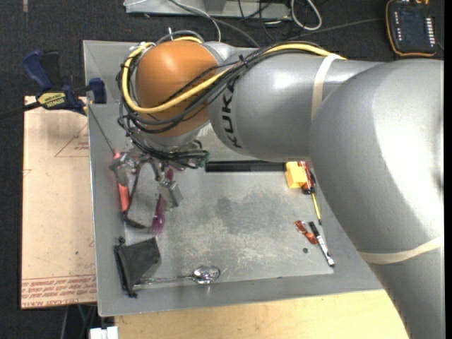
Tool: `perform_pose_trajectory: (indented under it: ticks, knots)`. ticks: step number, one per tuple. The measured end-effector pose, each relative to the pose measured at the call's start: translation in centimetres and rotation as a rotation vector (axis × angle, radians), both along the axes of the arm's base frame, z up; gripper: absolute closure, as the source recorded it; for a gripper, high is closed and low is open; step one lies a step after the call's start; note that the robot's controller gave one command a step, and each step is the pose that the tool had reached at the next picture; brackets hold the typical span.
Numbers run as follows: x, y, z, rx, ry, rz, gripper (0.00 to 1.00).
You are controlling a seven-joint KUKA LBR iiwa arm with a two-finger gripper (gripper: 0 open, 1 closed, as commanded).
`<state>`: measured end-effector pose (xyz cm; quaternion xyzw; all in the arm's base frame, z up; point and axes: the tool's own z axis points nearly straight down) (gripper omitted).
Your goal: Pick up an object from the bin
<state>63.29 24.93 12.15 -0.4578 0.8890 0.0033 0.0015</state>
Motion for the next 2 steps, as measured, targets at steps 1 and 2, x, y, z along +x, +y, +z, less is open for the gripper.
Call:
perform_pose_trajectory:
  ticks: [1, 2]
  knots:
    - [0.7, -5.1, -5.1, 0.001, -0.014, 0.118, 0.0]
    - [0.4, -0.2, -5.1, 0.003, -0.019, 0.469, 1.0]
